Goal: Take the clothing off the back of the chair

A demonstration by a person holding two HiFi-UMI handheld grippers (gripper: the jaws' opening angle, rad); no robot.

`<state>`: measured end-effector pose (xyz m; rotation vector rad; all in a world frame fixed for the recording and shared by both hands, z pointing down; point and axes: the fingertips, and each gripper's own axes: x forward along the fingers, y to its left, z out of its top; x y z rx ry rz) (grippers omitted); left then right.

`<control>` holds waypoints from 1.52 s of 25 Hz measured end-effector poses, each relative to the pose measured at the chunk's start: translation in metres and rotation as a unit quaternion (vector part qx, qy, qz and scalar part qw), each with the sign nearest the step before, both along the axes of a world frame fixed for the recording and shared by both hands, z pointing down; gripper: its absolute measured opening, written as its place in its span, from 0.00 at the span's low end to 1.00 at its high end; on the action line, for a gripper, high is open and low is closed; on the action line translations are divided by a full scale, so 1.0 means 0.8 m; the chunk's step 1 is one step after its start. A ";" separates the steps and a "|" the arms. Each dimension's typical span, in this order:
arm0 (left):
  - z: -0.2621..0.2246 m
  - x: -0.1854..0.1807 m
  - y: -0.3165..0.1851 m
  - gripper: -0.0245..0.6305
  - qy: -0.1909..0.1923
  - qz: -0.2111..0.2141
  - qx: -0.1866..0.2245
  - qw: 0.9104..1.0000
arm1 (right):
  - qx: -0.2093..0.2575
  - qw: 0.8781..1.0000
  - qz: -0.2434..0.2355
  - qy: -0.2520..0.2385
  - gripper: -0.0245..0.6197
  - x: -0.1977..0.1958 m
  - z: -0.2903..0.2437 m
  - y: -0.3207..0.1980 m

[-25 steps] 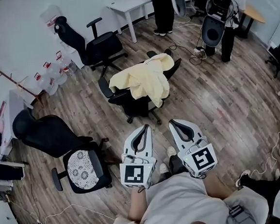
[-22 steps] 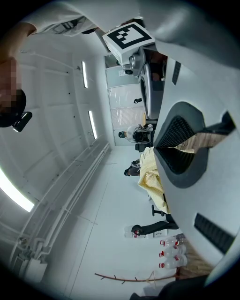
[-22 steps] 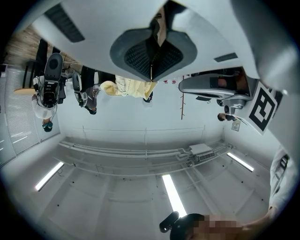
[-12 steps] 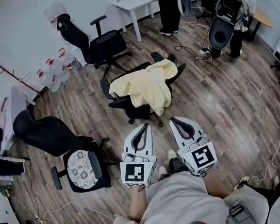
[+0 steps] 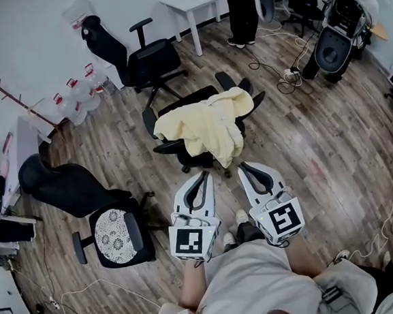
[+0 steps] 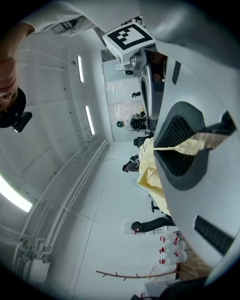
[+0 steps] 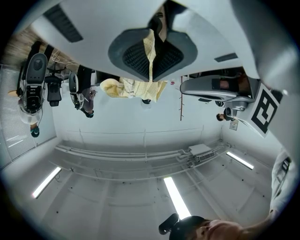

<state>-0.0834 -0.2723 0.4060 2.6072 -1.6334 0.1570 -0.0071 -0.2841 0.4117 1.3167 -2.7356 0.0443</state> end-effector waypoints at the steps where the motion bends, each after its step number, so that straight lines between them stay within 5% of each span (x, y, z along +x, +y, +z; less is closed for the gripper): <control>1: 0.000 0.000 -0.002 0.07 0.000 -0.001 0.000 1.000 | -0.003 1.000 0.000 0.000 0.07 0.000 0.001 -0.002; 26: 0.012 -0.002 -0.041 0.07 -0.009 -0.005 -0.008 1.000 | -0.012 1.000 -0.003 0.008 0.08 0.001 0.008 -0.040; 38: 0.016 -0.003 -0.053 0.18 -0.012 -0.005 -0.019 1.000 | -0.015 1.000 -0.001 0.012 0.21 0.001 0.014 -0.051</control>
